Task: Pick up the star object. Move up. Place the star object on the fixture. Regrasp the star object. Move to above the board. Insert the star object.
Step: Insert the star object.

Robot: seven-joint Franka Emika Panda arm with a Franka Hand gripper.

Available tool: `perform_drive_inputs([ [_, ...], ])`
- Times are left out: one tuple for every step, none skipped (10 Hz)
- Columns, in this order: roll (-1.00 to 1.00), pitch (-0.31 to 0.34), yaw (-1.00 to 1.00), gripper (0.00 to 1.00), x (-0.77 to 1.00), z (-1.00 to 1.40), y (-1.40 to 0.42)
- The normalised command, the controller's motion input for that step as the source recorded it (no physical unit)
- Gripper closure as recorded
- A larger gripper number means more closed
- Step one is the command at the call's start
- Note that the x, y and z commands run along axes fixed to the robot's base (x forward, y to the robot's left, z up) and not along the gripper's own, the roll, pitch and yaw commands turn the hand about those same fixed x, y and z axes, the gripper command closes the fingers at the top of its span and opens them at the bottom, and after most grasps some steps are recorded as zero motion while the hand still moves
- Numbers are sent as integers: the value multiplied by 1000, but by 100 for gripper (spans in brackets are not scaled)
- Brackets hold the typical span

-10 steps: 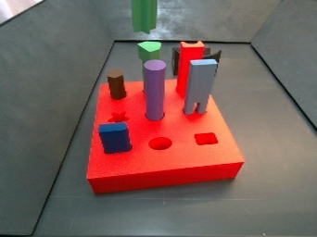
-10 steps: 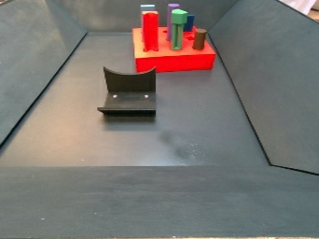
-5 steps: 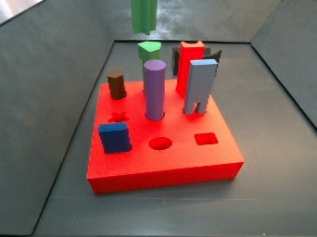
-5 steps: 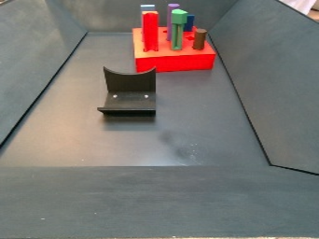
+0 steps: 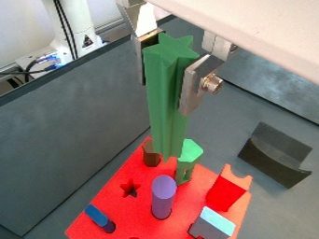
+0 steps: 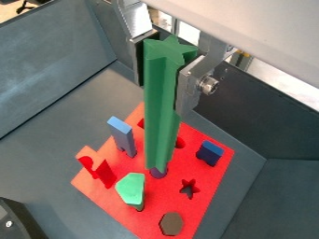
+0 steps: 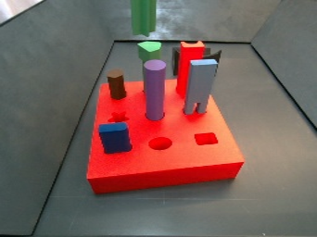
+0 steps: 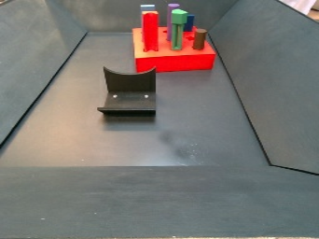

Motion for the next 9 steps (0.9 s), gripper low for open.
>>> perform_drive_inputs([
  [-21, -36, 0, 100, 0, -37, 0],
  [-53, -4, 0, 100, 0, -74, 0],
  [-94, 0, 0, 100, 71, -120, 0],
  [-87, 0, 0, 100, 54, -109, 0],
  [-83, -4, 0, 100, 29, -100, 0],
  [-83, -27, 0, 100, 0, -109, 0],
  [-86, -37, 0, 100, 0, -123, 0],
  [-80, -59, 0, 100, 0, -134, 0],
  [-80, -70, 0, 100, 0, -123, 0],
])
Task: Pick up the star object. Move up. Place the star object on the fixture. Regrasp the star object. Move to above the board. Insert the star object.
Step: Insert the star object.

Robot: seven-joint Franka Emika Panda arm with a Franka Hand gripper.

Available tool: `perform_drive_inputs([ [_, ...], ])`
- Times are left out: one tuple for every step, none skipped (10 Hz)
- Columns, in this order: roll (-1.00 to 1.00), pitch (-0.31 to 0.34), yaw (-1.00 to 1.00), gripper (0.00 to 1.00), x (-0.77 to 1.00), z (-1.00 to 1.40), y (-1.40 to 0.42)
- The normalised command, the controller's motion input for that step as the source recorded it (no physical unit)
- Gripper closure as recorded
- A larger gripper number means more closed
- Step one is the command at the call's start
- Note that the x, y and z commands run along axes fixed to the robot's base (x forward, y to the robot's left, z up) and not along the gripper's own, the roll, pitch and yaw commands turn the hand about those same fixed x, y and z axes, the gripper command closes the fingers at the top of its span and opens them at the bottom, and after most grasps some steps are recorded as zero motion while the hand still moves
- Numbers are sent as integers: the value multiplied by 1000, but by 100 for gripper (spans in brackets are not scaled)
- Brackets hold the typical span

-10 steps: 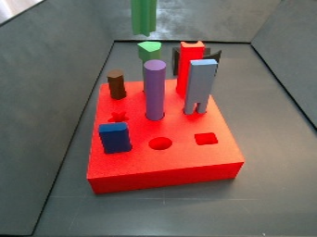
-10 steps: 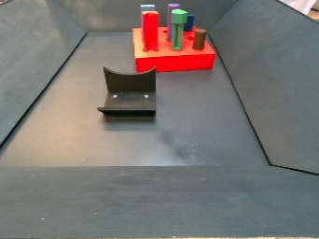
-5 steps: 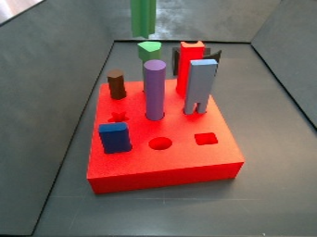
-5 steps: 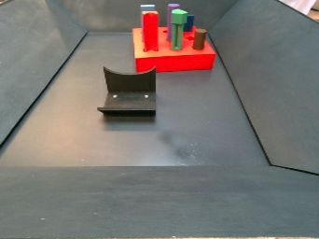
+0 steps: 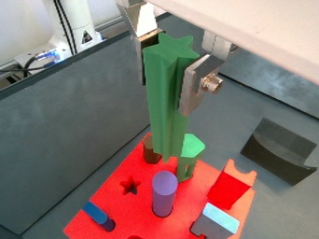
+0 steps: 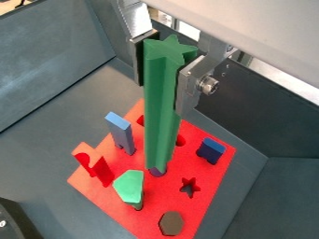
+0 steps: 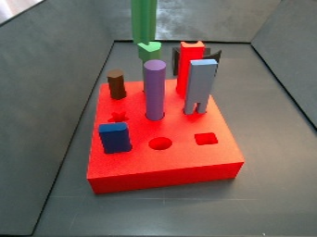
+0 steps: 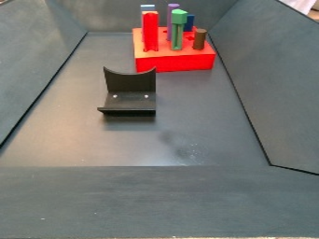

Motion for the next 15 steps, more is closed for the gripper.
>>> perform_drive_inputs([
  [-73, -71, 0, 100, 0, -126, 0],
  [-70, -71, 0, 100, 0, -123, 0],
  [-73, -76, 0, 100, 0, -117, 0],
  [-76, -84, 0, 100, 0, -114, 0],
  [-76, -84, 0, 100, 0, -109, 0],
  [-71, -79, 0, 100, 0, -109, 0],
  [-69, -73, 0, 100, 0, -103, 0],
  [-66, -71, 0, 100, 0, -100, 0],
  [-64, -60, 0, 100, 0, -100, 0],
  [-53, -44, 0, 100, 0, -69, 0],
  [-6, 0, 0, 100, 0, 0, 0],
  [0, 0, 0, 100, 0, -151, -97],
  [-177, 96, -166, 100, 111, -326, 0],
  [-279, 154, -646, 100, 0, -360, 0],
  [-136, 53, -397, 100, 0, -29, 0],
])
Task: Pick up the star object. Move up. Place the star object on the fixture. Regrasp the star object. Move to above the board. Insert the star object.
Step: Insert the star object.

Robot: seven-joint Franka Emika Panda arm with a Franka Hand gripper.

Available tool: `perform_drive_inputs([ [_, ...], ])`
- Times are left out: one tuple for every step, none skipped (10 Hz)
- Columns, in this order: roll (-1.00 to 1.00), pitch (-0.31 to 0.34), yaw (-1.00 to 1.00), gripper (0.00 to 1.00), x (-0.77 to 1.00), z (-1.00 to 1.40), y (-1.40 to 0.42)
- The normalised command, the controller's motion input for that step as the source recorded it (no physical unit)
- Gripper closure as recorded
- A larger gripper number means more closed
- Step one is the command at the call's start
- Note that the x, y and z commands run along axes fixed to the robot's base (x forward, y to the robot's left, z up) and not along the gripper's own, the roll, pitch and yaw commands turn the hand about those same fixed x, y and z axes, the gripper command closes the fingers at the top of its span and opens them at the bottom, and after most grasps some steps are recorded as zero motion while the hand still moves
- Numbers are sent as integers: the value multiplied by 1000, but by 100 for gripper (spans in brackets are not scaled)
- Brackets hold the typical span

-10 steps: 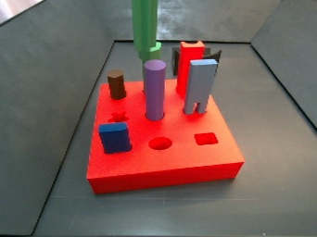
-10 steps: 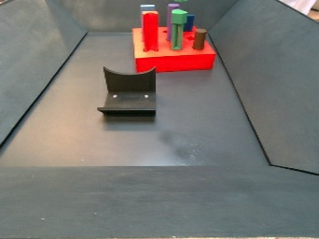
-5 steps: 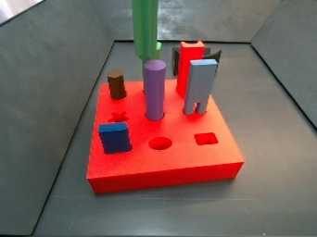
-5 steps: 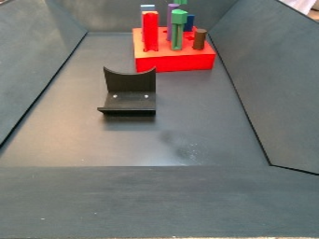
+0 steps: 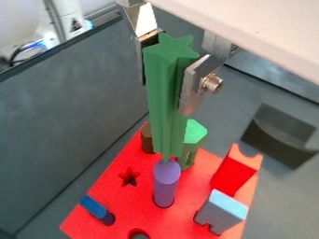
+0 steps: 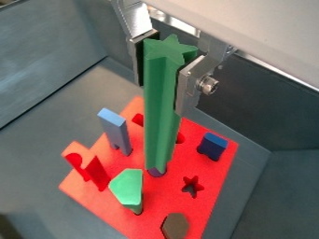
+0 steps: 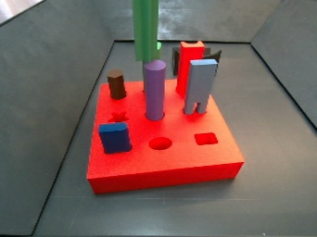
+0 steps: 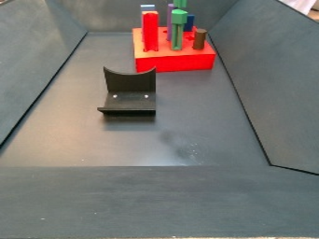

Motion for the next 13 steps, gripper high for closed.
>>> perform_drive_inputs([
  [0, 0, 0, 100, -31, 0, 0],
  [-10, -197, 3, 100, -1000, 337, 14],
  [0, -264, 0, 100, -983, 694, 0],
  [41, -286, 0, 100, -903, 377, -43],
  [-60, 0, -91, 100, -151, -257, -20],
  [-199, 147, -91, 100, 0, -623, 0],
  [-227, 127, -646, 100, -120, -517, 0],
  [-171, 47, -517, 100, -114, -334, 0],
  [0, 0, 0, 100, 17, 0, 0],
  [-69, 33, -160, 100, 0, -69, -29],
  [-189, 194, -623, 100, 0, -234, -183],
  [-99, 0, -280, 100, 0, -43, -37],
  [-14, 0, 0, 100, 0, -20, 0],
])
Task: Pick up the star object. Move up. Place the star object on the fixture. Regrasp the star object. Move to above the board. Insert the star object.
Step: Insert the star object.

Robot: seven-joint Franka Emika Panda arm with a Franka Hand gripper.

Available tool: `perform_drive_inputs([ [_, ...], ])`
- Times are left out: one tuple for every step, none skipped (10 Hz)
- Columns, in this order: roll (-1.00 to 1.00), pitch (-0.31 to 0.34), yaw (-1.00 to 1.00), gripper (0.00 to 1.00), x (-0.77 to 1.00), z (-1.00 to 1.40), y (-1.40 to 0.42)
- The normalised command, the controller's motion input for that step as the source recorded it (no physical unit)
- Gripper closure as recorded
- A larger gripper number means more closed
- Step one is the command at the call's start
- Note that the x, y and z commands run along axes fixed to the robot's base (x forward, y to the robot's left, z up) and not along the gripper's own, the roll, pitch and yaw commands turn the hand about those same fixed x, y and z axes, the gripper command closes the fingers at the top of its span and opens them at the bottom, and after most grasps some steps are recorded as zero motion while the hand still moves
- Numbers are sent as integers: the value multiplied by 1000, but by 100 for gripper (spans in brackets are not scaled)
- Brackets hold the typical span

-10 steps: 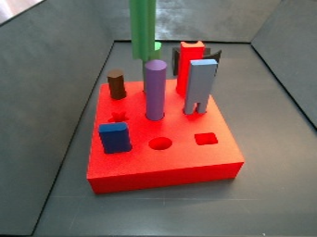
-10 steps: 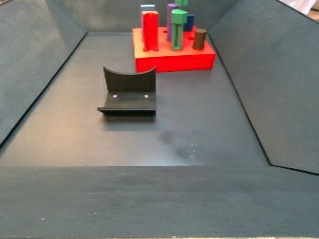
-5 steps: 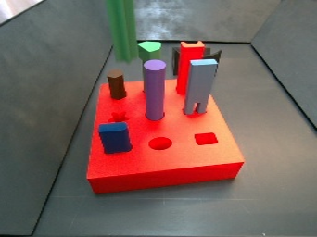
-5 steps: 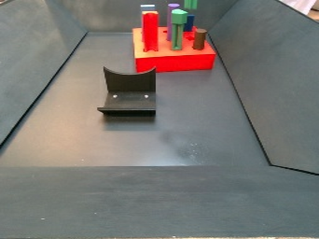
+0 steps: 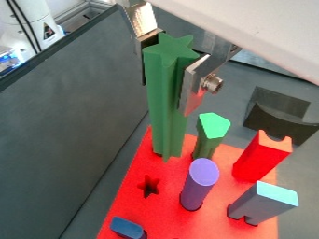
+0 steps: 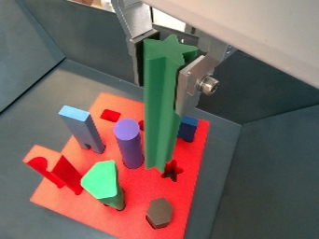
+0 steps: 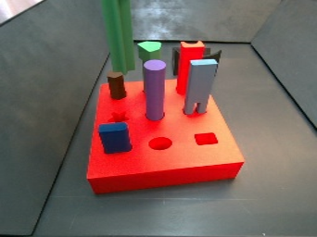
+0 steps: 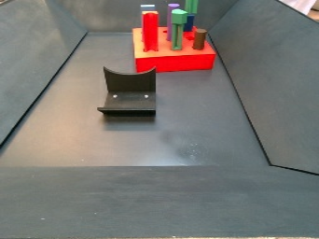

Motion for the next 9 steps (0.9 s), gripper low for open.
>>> perform_drive_inputs([
  [-231, 0, -131, 100, 0, -629, -100],
  [-261, 10, -283, 100, -31, -557, -231],
  [-293, -43, -117, 100, 0, -486, -86],
  [-1, -16, 46, 100, -20, 0, 0],
  [0, 0, 0, 100, 0, -51, 0],
  [31, -24, -114, 100, -60, -591, -374],
  [23, 0, -209, 100, -177, -520, -317],
  [0, 0, 0, 100, 0, -197, 0],
  [-30, 0, 0, 100, 0, -417, 0],
])
